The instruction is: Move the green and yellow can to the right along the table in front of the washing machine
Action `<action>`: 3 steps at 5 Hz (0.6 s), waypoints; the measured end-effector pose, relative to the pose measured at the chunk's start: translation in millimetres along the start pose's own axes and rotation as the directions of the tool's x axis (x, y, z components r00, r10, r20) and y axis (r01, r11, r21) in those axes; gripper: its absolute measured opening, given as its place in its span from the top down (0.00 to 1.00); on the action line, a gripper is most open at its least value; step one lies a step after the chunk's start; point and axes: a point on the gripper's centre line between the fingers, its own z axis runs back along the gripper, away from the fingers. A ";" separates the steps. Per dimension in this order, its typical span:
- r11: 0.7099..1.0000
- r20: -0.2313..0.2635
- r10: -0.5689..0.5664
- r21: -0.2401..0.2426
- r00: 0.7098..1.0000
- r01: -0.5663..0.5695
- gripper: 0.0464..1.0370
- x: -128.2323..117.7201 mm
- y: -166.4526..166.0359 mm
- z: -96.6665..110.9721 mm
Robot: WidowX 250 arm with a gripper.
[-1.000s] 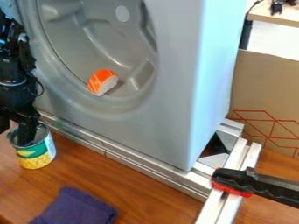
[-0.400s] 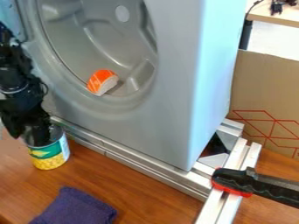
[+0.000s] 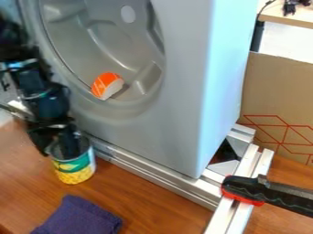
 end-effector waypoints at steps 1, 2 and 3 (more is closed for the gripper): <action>0.999 -0.096 -0.044 0.013 0.994 0.046 0.04 -4.5 -22.5 -7.4; 0.996 -0.146 -0.093 -0.003 0.985 0.094 0.04 -6.6 -37.0 -12.3; 0.995 -0.171 -0.097 -0.035 0.980 0.092 0.04 -10.1 -44.7 -15.0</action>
